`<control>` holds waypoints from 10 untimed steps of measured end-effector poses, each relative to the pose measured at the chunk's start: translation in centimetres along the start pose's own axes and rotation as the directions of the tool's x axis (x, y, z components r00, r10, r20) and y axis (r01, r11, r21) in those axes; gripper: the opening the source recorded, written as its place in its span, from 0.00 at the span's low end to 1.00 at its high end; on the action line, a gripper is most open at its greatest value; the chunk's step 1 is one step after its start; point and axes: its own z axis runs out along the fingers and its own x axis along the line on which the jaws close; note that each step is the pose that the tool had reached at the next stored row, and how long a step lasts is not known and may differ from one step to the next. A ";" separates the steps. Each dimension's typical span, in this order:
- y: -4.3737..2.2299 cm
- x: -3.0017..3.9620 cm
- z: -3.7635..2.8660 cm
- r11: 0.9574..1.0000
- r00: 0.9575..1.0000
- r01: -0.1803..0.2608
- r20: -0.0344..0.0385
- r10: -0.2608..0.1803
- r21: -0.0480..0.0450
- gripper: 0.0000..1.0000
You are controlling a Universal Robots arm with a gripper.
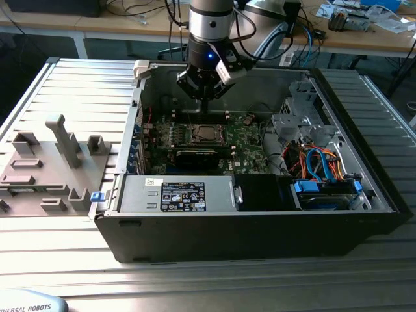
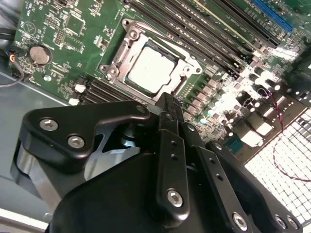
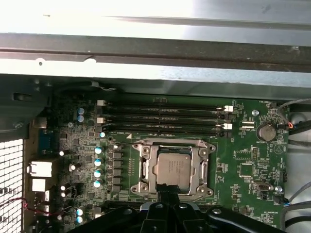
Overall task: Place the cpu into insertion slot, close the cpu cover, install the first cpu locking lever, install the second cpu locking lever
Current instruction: 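Install the first cpu locking lever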
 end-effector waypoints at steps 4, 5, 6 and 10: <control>0.02 0.46 -0.01 1.000 1.000 0.000 0.000 0.000 0.000 0.11; 0.02 0.50 0.00 1.000 1.000 0.000 0.000 0.000 0.000 0.11; 0.02 0.53 0.00 1.000 1.000 0.000 0.000 0.000 0.000 0.11; 0.03 0.74 0.00 1.000 1.000 0.000 0.000 0.000 0.000 0.11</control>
